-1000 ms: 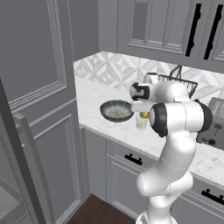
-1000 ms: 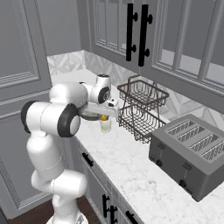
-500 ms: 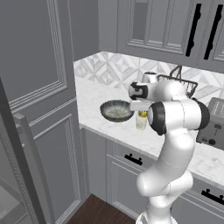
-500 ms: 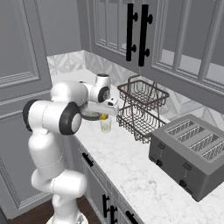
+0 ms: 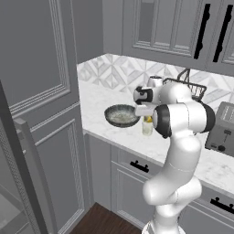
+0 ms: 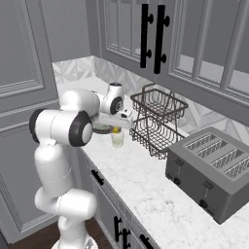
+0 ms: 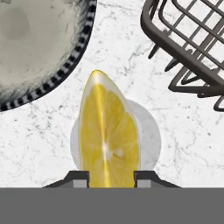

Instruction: Grab a lemon wedge from the fridge and one ice cube from the ice bowl, and put them in the glass of lemonade.

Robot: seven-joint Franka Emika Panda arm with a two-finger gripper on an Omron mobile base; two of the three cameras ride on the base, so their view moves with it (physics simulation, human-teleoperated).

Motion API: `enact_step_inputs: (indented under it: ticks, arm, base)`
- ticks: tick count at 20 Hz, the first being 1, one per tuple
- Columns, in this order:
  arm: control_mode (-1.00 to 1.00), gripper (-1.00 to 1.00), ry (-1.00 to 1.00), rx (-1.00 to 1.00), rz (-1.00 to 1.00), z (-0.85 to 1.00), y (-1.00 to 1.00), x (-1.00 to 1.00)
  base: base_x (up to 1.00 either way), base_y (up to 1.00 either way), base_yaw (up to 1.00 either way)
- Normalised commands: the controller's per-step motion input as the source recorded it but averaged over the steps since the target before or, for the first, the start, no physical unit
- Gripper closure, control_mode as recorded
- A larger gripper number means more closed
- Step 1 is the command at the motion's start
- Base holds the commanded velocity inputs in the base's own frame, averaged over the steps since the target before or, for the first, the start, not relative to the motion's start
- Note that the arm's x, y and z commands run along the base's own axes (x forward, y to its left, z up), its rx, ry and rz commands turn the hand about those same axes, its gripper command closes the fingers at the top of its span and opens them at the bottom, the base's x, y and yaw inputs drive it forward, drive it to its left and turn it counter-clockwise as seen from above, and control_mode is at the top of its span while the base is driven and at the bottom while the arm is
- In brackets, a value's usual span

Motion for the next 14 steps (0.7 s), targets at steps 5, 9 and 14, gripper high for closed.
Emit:
enact_step_inputs:
  ticks: [5,9,14]
  arm:
    - [-1.0,1.0,-0.01,0.0,0.0,0.0,0.0,-0.16]
    - [-1.0,1.0,-0.01,0.0,0.0,0.0,0.0,-0.06]
    - [-1.0,-1.0,0.0,0.0,0.0,0.0,0.0,0.0]
  base:
    - [0.0,0.0,0.0]
    - [0.0,0.0,0.0]
    - [0.0,0.0,0.0]
